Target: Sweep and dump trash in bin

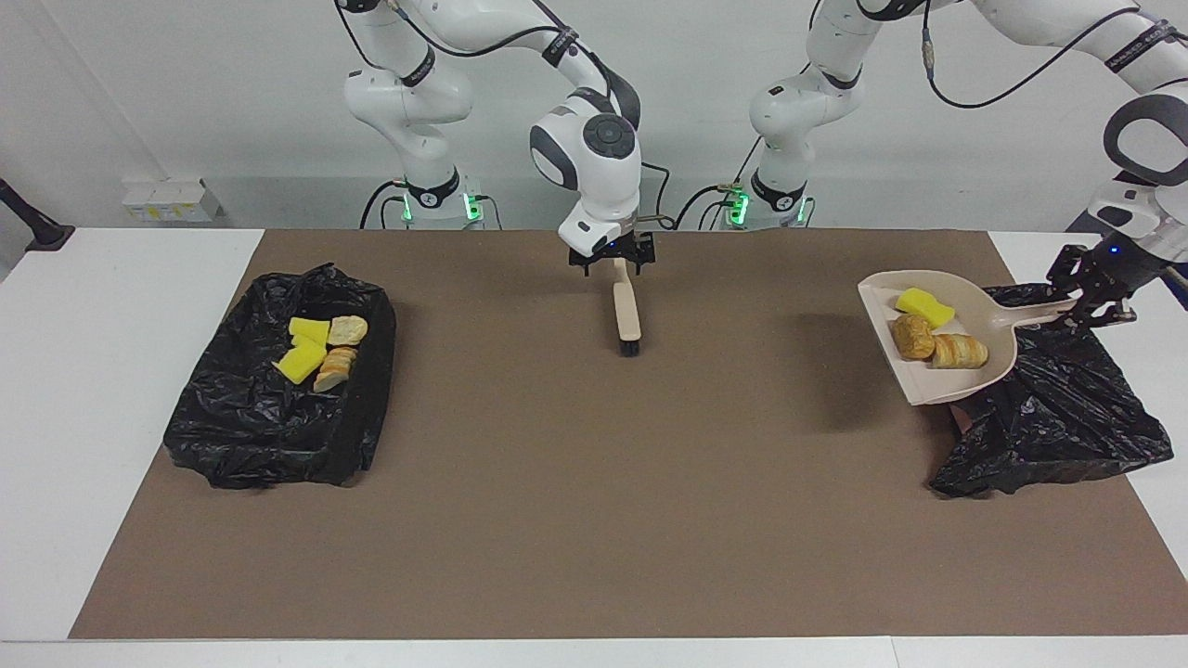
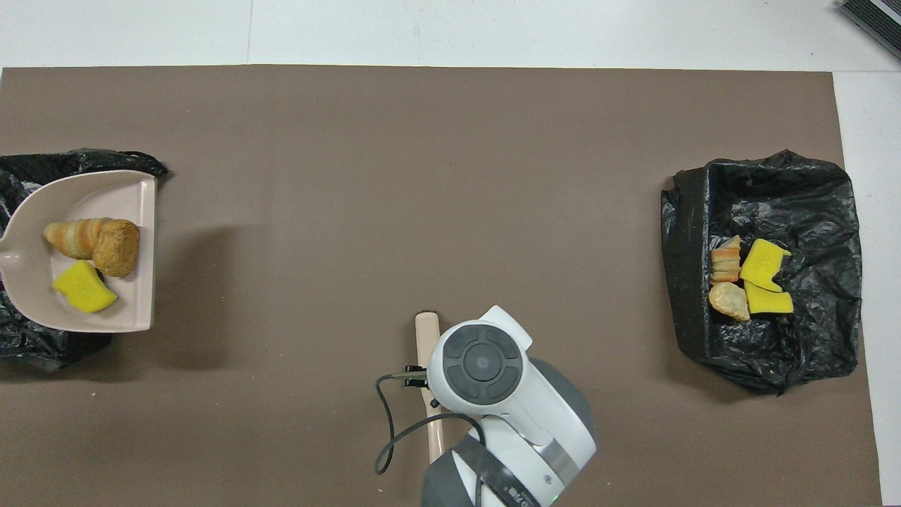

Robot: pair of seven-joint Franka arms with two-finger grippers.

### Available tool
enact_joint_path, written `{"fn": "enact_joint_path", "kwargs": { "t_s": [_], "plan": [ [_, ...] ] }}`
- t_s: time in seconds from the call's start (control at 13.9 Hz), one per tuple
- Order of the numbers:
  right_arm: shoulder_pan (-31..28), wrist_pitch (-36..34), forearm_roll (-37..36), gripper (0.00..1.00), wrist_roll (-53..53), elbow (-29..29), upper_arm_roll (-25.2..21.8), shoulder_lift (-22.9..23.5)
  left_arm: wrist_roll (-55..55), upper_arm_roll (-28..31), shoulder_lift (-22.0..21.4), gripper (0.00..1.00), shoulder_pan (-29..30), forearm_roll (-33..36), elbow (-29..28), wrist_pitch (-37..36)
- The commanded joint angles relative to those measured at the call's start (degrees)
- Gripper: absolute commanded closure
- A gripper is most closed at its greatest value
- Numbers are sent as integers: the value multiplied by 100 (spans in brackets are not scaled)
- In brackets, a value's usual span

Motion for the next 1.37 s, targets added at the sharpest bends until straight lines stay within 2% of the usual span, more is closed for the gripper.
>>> {"fn": "enact_joint_path", "kwargs": {
  "t_s": [0.0, 0.22, 0.43, 0.58, 0.87, 1.08, 1.3],
  "plan": [
    [-57, -517, -59, 0, -371, 116, -563, -751, 211, -72, 431, 100, 521, 278, 854, -297],
    [-57, -1045, -76, 0, -1415, 467, -1574, -946, 289, -55, 607, 100, 671, 866, 1137, -8],
    [-57, -1326, -146, 0, -2296, 924, -2436, -973, 264, -72, 608, 100, 655, 1769, 1121, 834],
    [-57, -1721, -155, 0, -2622, 1267, -2972, -973, 246, -72, 564, 100, 602, 2420, 893, 1371],
    [13, -2705, -234, 0, -3886, 2005, -3974, -982, -287, -81, 354, 100, 321, 3501, 480, 1601],
    [31, -3321, -243, 0, -4381, 2620, -4371, -990, -1420, -90, -147, 100, 31, 4652, -214, 1672],
    [233, -3384, -226, 0, -4338, 2675, -4609, -1043, -1617, -81, -393, 100, -22, 4928, -225, 1610]
  ]
}}
